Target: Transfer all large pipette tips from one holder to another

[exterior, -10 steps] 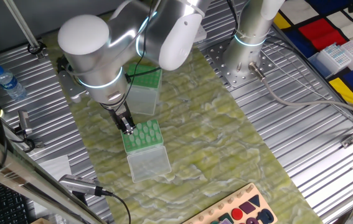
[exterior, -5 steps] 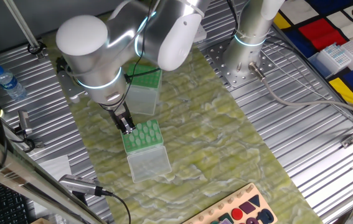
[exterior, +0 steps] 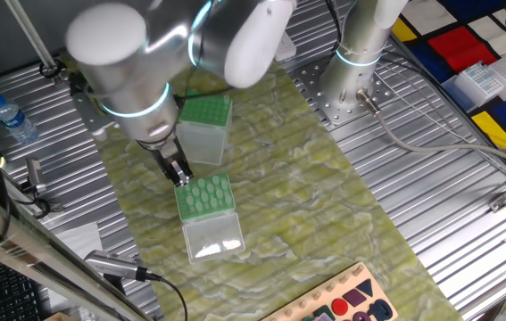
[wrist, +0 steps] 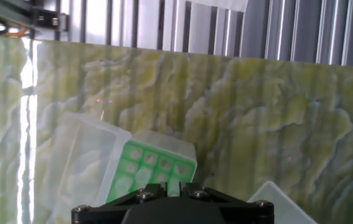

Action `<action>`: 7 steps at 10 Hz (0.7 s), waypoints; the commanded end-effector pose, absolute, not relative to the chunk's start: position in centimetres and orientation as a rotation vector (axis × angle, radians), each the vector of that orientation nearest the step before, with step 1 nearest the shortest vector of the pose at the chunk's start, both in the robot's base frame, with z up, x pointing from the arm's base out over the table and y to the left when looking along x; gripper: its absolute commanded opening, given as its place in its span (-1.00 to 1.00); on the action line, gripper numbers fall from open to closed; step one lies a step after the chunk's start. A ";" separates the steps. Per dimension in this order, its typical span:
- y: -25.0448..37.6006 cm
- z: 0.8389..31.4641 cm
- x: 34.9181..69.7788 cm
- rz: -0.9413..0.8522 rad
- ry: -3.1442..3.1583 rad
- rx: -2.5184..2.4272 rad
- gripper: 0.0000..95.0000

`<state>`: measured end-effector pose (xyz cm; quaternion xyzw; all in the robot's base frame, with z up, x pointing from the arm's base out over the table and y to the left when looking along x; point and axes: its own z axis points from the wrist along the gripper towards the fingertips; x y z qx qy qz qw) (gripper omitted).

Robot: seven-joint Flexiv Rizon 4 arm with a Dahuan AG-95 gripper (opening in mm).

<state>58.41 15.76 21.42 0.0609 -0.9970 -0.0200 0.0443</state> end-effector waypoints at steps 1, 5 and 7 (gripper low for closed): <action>15.7 23.6 58.5 -0.061 -3.021 0.236 -1.00; 14.7 27.6 58.5 -0.071 -2.993 0.302 -1.00; 14.8 28.3 58.6 -0.072 -2.991 0.297 -1.00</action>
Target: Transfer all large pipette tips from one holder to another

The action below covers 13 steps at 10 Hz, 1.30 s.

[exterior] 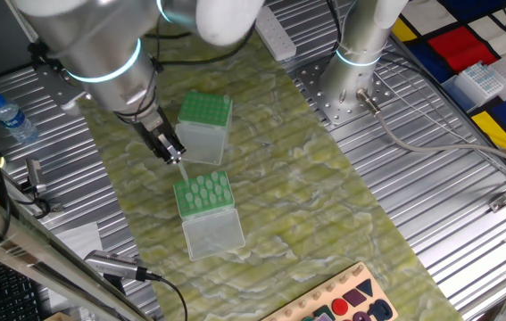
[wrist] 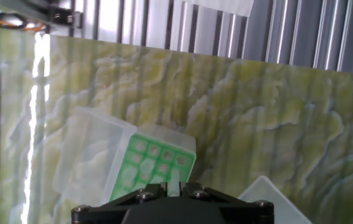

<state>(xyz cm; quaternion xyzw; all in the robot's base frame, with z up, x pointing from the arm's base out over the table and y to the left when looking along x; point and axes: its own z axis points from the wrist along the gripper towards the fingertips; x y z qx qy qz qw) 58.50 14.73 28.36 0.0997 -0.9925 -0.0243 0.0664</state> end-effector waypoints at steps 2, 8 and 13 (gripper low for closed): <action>15.2 29.9 58.7 -0.075 -2.972 0.287 -1.00; 12.4 31.3 56.8 -0.078 -2.901 0.436 -1.00; 8.4 31.5 52.8 -0.051 -2.858 0.598 -1.00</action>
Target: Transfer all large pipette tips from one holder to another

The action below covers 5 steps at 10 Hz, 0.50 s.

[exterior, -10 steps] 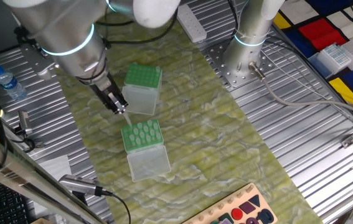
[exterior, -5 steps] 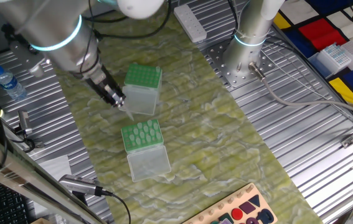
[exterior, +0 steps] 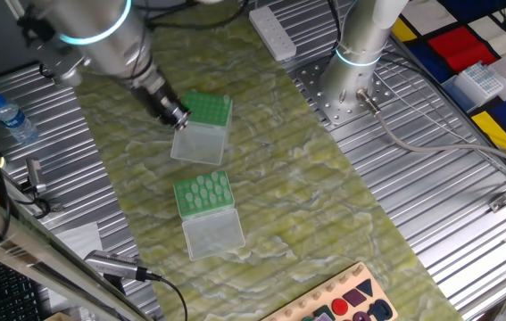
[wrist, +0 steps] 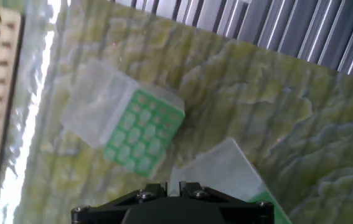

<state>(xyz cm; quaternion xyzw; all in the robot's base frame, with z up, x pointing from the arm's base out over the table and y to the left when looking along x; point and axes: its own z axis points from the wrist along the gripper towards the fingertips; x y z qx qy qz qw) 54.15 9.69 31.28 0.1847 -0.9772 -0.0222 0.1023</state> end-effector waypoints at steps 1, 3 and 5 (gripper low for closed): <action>7.8 31.5 52.0 -0.049 -2.856 0.611 -1.00; 5.9 31.2 49.6 -0.031 -2.849 0.645 -1.00; 5.3 30.4 48.2 -0.020 -2.844 0.663 -1.00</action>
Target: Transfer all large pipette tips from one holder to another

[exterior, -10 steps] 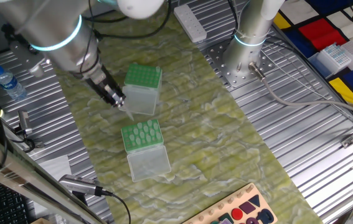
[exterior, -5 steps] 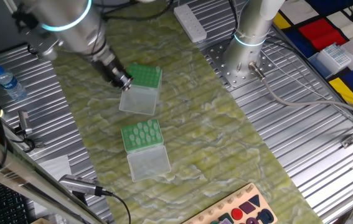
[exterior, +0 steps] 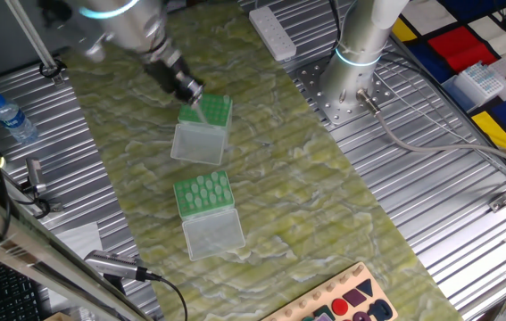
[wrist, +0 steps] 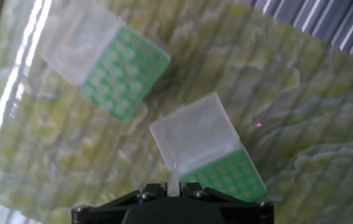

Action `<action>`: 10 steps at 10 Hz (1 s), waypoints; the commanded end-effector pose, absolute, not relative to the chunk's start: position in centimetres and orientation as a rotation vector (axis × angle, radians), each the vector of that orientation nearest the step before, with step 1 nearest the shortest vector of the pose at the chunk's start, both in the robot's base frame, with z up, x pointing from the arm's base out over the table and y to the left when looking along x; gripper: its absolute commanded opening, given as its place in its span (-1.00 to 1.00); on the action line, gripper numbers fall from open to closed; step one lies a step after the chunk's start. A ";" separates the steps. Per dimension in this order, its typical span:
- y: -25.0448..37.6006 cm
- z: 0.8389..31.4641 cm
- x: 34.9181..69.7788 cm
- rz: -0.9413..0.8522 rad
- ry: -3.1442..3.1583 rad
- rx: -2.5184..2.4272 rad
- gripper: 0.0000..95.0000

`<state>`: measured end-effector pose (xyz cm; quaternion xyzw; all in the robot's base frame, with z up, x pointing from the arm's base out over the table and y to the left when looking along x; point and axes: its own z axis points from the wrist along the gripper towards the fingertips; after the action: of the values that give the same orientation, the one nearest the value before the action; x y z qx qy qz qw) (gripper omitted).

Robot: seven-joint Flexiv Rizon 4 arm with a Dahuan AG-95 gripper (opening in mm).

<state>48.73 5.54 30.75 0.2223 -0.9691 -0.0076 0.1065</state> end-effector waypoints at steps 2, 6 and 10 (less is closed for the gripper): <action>5.0 29.9 47.5 -0.025 -2.846 0.670 -1.00; 5.1 30.0 47.6 -0.020 -2.890 0.556 -1.00; 5.1 30.0 47.6 -0.004 -2.944 0.451 -1.00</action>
<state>47.65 5.09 30.03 0.1699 -0.9814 0.0002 0.0898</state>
